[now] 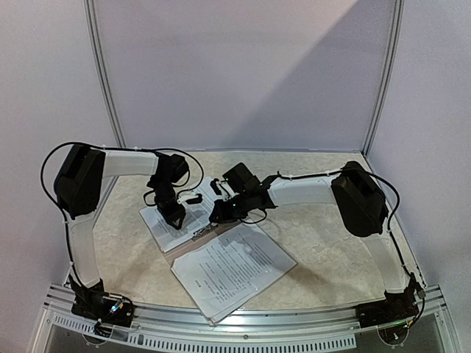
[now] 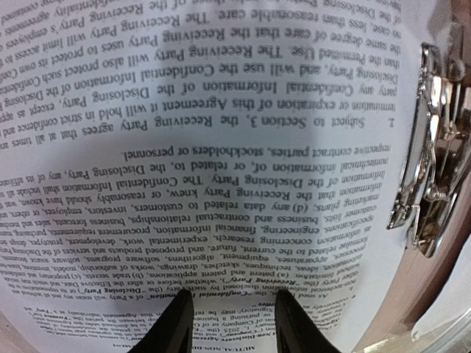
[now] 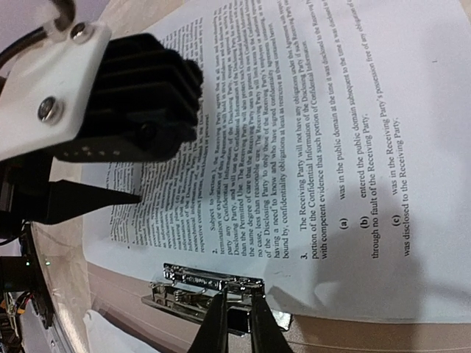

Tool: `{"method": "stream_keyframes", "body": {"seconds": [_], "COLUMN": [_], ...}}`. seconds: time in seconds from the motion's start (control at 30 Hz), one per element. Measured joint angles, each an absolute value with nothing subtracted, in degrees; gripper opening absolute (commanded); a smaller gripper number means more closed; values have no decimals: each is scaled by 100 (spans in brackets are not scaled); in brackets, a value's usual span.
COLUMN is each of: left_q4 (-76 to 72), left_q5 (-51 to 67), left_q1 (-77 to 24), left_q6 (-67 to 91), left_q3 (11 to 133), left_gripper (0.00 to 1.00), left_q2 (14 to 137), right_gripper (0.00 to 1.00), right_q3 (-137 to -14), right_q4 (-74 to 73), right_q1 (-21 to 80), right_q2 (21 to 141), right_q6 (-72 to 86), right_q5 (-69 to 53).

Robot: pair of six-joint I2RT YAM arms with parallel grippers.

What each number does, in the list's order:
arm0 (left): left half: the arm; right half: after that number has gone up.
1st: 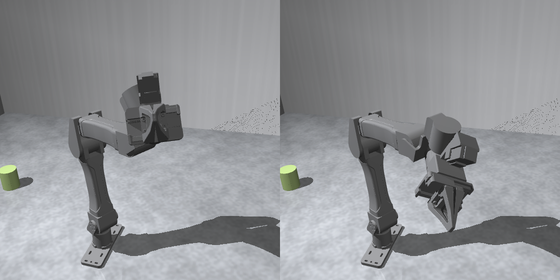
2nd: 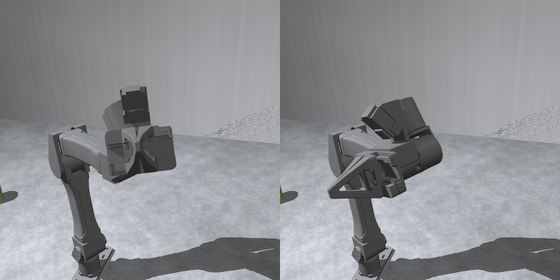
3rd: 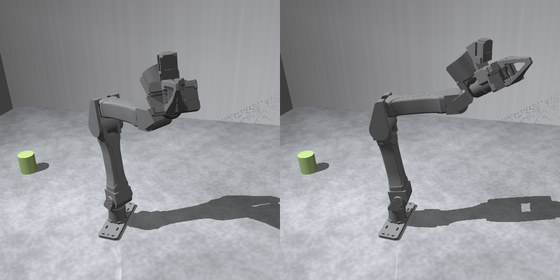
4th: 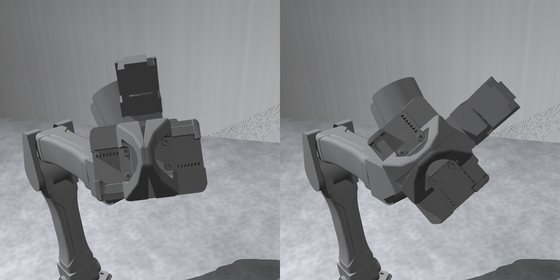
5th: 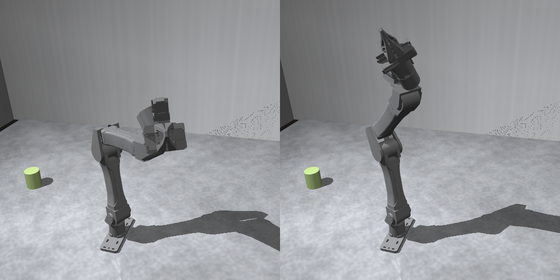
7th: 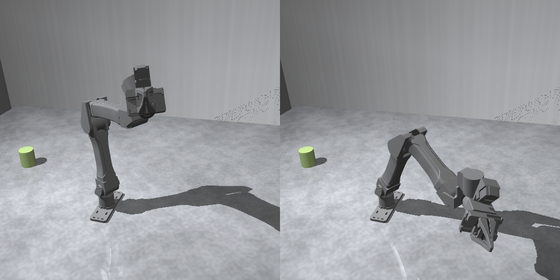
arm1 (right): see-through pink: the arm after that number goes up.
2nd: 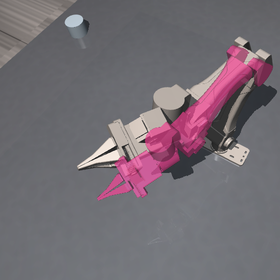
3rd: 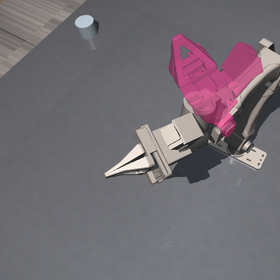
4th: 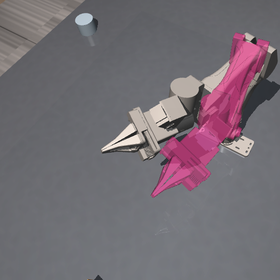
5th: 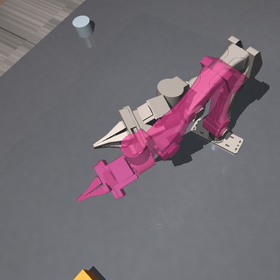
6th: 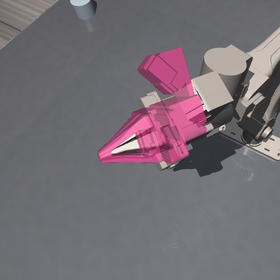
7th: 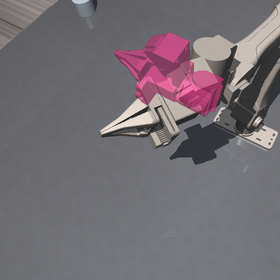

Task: Put the files into the folder
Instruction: Clamp the file and folder with some files.

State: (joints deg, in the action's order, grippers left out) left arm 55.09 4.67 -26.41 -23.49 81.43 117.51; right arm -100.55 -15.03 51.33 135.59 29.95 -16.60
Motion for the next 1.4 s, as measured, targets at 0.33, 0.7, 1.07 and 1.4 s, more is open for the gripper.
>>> {"method": "stream_keyframes", "body": {"seconds": [0.33, 0.7, 1.07, 1.4], "left_q4": [5546, 5638, 5741, 5819], "left_q5": [464, 478, 578, 620], "left_q1": [-2644, -2648, -2650, -2650], "left_q6": [-2349, -2349, -2309, -2250], "left_q3": [8173, 8243, 8350, 8418], "left_gripper": [40, 40, 40, 40], "left_q2": [11775, 11815, 11891, 11952], "right_gripper": [8, 6, 5, 5], "right_q3": [-10156, -9810, -9478, -9188], "right_q4": [-1452, -998, -307, 390], "right_q1": [5131, 5203, 5387, 5452], "right_q2": [13692, 13572, 13572, 13607], "right_q6": [2993, 3033, 3030, 2917], "right_q5": [-1271, -893, 47, 534]}}
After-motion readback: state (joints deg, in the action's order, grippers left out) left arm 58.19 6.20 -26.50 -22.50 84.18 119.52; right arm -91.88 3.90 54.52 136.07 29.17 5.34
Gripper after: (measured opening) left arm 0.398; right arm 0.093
